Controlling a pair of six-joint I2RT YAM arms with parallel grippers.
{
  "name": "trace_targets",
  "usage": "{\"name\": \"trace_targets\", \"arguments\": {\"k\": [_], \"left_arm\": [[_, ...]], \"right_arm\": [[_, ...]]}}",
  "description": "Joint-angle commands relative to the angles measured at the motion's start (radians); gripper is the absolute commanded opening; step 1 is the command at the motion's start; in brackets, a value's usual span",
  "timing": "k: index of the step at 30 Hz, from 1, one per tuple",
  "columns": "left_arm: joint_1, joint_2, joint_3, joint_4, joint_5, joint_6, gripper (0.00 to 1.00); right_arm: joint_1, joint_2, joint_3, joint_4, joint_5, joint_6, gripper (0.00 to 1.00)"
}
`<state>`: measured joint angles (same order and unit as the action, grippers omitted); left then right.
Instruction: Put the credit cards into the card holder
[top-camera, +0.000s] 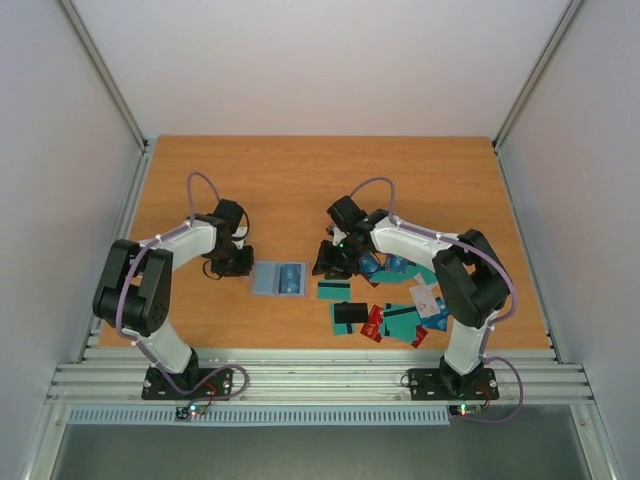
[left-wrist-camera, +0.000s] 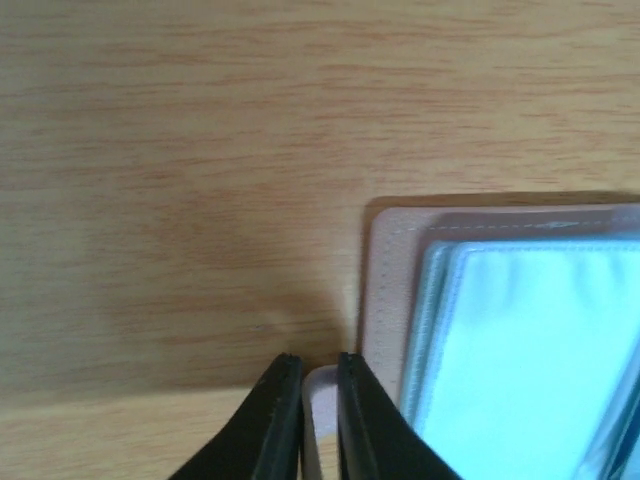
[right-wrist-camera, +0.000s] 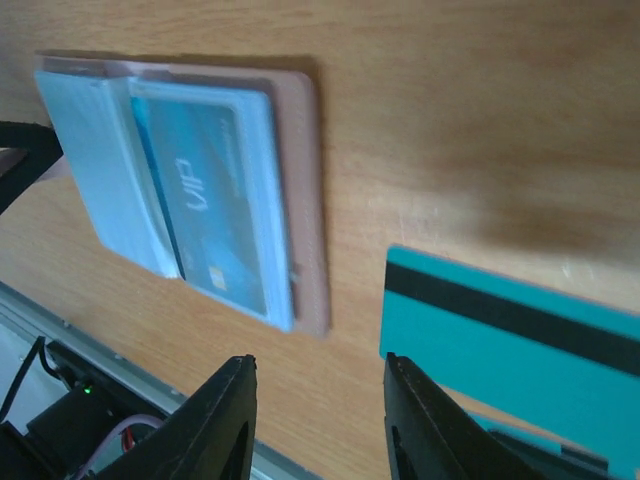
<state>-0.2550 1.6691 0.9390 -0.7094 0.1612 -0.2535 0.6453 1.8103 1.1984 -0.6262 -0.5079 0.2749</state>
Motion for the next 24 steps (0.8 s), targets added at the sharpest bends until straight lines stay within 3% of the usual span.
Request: {"name": "trace_targets", "arguments": {"k": [1,6,24], "left_arm": [[-0.003,0.030,0.021,0.057,0.065,0.015,0.10],[-0.006,0.047,0.026,0.054,0.099,0.019,0.07],[-0.014,0.077,0.039,0.033,0.130,0.030,0.07]], "right_arm": [[-0.010,0.045,0.038,0.056,-0.033,-0.001,0.40],[-0.037,0.093,0.019,0.160,-0.091,0.015,0.45],[-0.090,0.276,0.126,0.197,-0.226,-0.096,0.50]]}}
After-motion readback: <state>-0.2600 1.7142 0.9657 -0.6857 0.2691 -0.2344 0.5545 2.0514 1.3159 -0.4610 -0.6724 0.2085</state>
